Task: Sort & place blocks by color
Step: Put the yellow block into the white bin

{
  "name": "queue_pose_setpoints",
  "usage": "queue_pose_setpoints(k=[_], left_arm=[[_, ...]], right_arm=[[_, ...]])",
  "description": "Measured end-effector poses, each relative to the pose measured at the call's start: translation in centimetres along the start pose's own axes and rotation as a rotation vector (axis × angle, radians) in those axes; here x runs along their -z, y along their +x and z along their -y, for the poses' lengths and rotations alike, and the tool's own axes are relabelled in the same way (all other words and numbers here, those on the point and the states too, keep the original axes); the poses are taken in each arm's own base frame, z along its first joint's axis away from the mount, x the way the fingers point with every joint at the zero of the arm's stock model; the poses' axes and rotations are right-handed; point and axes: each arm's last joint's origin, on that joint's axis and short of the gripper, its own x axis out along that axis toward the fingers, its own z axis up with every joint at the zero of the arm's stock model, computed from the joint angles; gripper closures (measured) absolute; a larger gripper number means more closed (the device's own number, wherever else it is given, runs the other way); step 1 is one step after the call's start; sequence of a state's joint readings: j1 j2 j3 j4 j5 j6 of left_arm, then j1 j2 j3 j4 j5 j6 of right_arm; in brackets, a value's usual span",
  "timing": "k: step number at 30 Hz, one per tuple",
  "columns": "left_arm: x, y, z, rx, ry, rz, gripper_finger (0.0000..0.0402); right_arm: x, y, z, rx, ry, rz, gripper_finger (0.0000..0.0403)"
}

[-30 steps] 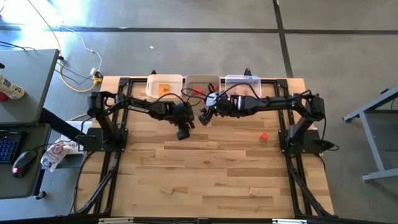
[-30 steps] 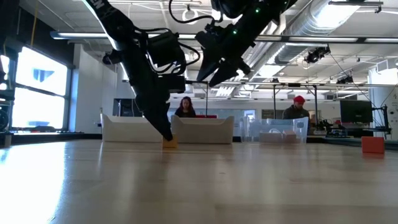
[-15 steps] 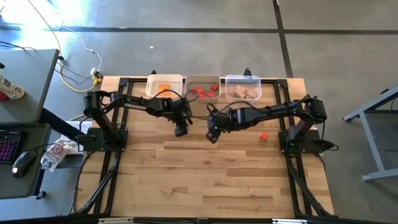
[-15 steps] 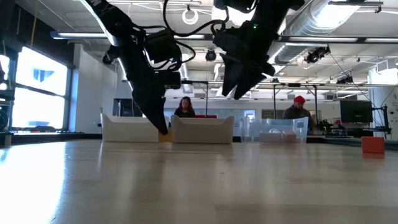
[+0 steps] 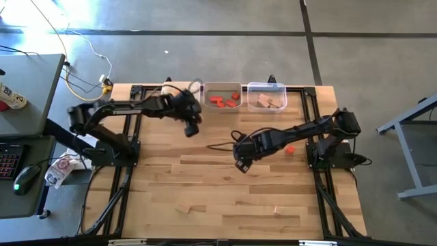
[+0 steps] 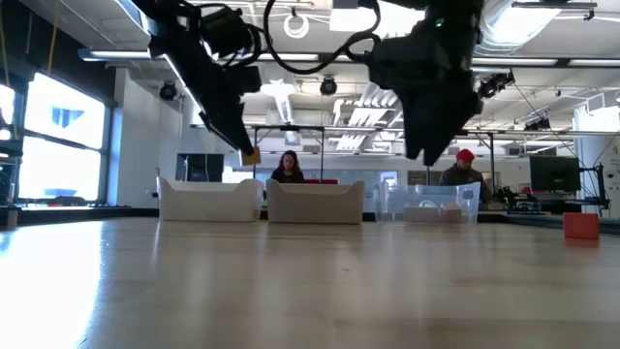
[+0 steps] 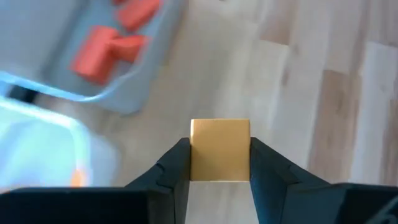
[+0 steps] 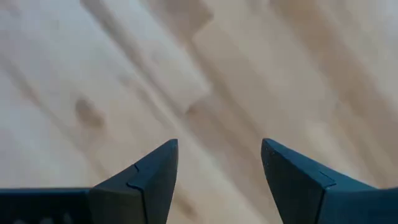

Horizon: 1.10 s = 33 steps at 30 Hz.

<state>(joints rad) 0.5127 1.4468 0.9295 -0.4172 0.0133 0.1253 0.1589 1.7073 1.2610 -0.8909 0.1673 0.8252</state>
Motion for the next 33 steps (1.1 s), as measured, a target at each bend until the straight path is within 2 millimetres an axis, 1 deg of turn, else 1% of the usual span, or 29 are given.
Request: queue_pose_setpoints(k=[4,8,11,15,19,24,28,33], left_arm=[[0.1,-1.9,-2.0,-0.100,-0.045,0.036,0.0296],[0.6,-2.8,-4.4,-0.179,-0.138,0.042,0.0298],[1.1,-2.8,-6.2,-0.220,-0.234,0.032,0.0298],[2.0,-2.0,-8.5,-0.265,-0.330,0.008,0.0295],[2.8,-1.1,-10.5,-0.296,-0.387,-0.016,0.0296],[3.8,0.2,-12.0,-0.299,-0.437,-0.051,0.0287],[4.1,1.0,-12.3,-0.262,-0.451,-0.065,0.0282],[4.3,1.4,-12.4,-0.260,-0.517,-0.067,0.0275]], right_arm=[[1.4,-0.2,-0.6,-0.037,0.012,-0.113,0.0185],[3.0,-0.6,-1.5,-0.079,0.027,-0.227,0.0185],[4.3,-0.9,-2.3,-0.103,0.022,-0.283,0.0185],[6.2,-1.4,-3.5,-0.126,-0.009,-0.325,0.0185],[7.8,-1.8,-4.4,-0.131,-0.058,-0.334,0.0185],[9.9,-2.3,-5.4,-0.126,-0.057,-0.348,0.0185],[11.6,-2.7,-6.0,-0.128,-0.075,-0.356,0.0185],[13.6,-3.3,-6.7,-0.115,-0.040,-0.370,0.0185]])
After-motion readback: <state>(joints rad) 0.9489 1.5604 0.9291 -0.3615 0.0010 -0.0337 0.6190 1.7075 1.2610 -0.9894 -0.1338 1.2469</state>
